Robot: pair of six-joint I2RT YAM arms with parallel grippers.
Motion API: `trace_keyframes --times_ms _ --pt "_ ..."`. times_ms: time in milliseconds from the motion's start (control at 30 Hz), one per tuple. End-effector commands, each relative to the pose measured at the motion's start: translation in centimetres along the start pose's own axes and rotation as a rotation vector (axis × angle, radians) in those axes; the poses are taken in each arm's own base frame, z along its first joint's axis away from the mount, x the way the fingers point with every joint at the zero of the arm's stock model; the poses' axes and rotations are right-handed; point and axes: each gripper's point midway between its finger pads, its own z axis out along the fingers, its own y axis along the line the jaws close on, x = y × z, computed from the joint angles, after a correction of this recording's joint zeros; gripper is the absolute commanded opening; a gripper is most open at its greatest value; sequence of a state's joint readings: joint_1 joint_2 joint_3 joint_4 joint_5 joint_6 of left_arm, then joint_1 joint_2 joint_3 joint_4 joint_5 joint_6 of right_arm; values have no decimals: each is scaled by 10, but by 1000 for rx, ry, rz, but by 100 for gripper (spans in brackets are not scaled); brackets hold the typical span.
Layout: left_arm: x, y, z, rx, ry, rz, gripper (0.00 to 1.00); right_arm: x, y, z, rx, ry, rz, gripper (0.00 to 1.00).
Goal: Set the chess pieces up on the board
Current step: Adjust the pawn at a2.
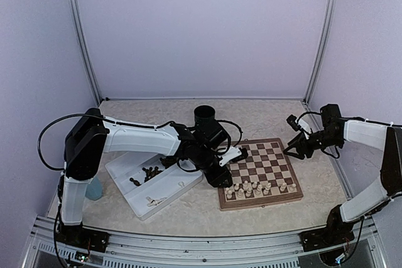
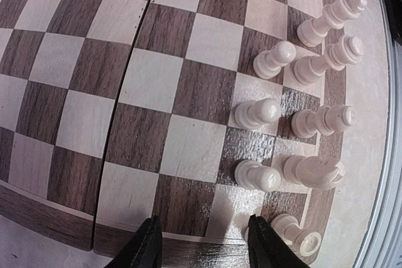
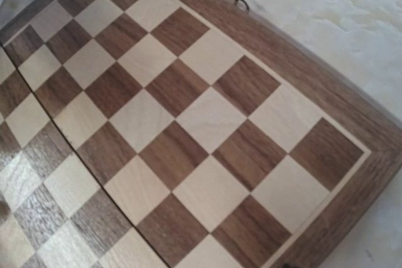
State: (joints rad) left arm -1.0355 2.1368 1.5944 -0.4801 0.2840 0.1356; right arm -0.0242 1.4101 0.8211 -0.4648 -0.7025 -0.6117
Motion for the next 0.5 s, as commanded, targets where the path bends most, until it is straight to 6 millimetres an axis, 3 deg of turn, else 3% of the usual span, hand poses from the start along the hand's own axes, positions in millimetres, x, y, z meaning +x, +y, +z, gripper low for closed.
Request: trace_keyframes --times_ms 0,100,233,467 --pt "-21 0 -9 -21 -62 11 47 3 2 1 -16 -3 10 54" --pt "-24 7 -19 -60 -105 -15 47 3 2 1 -16 -2 10 54" --pt "-21 14 -51 -106 -199 -53 46 3 2 1 -17 -3 9 54" --pt "8 -11 -58 -40 -247 -19 46 3 2 1 -22 -5 10 54"
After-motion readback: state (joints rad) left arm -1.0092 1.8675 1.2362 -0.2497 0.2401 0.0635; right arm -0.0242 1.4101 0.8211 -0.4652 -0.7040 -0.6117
